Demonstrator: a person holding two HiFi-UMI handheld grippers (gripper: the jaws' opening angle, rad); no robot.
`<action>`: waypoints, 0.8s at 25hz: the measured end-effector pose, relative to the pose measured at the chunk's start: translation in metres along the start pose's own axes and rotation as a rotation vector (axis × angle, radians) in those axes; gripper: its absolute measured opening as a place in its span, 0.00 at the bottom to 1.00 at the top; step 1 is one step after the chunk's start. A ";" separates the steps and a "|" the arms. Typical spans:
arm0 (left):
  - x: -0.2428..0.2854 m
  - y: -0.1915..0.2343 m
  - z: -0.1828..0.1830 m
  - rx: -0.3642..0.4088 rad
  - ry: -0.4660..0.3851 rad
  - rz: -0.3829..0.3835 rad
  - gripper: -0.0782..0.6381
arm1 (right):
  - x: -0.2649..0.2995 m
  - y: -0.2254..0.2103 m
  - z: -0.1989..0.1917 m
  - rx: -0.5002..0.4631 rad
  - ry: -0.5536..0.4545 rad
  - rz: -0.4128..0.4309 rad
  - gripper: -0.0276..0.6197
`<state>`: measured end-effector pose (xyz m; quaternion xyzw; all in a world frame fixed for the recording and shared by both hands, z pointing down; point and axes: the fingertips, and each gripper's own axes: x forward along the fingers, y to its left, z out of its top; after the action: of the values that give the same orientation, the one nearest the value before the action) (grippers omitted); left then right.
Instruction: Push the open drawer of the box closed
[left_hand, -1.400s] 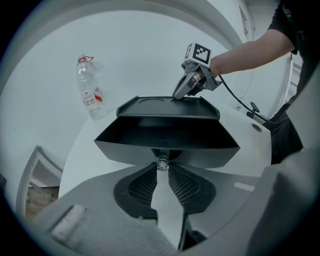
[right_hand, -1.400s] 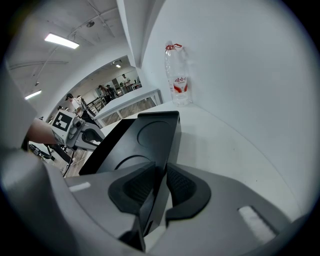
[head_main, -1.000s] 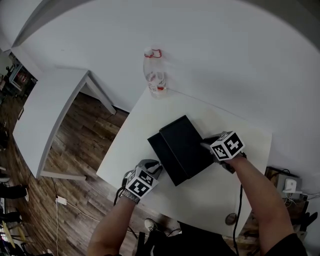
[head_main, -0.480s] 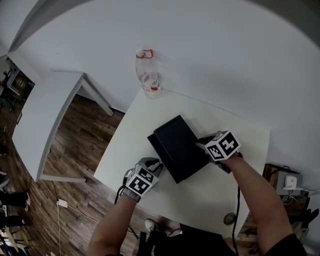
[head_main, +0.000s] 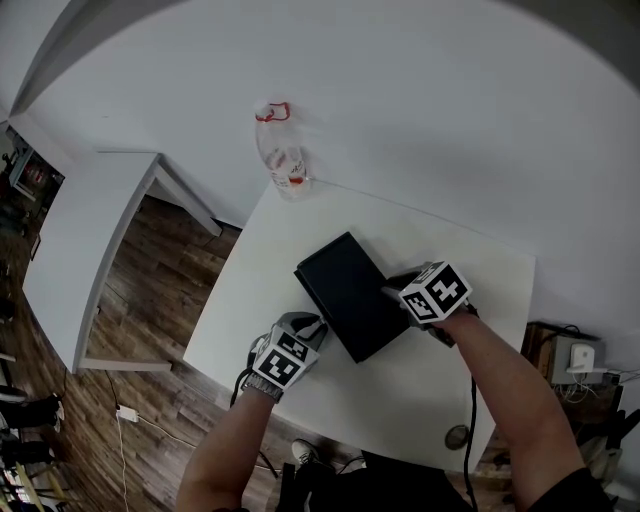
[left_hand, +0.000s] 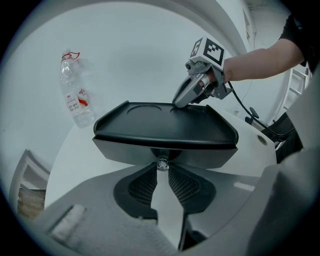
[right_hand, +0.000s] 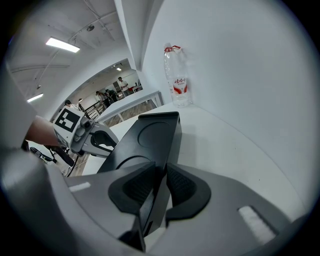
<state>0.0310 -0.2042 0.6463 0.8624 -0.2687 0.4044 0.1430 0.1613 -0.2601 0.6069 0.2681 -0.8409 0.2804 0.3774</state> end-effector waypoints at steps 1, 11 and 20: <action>0.001 0.000 0.002 0.003 -0.004 -0.002 0.21 | 0.000 0.000 0.000 -0.001 0.000 0.002 0.16; 0.010 0.000 0.005 0.023 0.021 -0.021 0.21 | 0.002 0.000 0.001 -0.010 0.002 -0.002 0.16; -0.005 0.007 0.008 -0.105 -0.073 0.008 0.29 | 0.002 -0.001 -0.001 0.002 -0.009 -0.016 0.16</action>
<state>0.0296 -0.2123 0.6377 0.8668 -0.2980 0.3586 0.1767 0.1614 -0.2601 0.6088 0.2765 -0.8401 0.2769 0.3755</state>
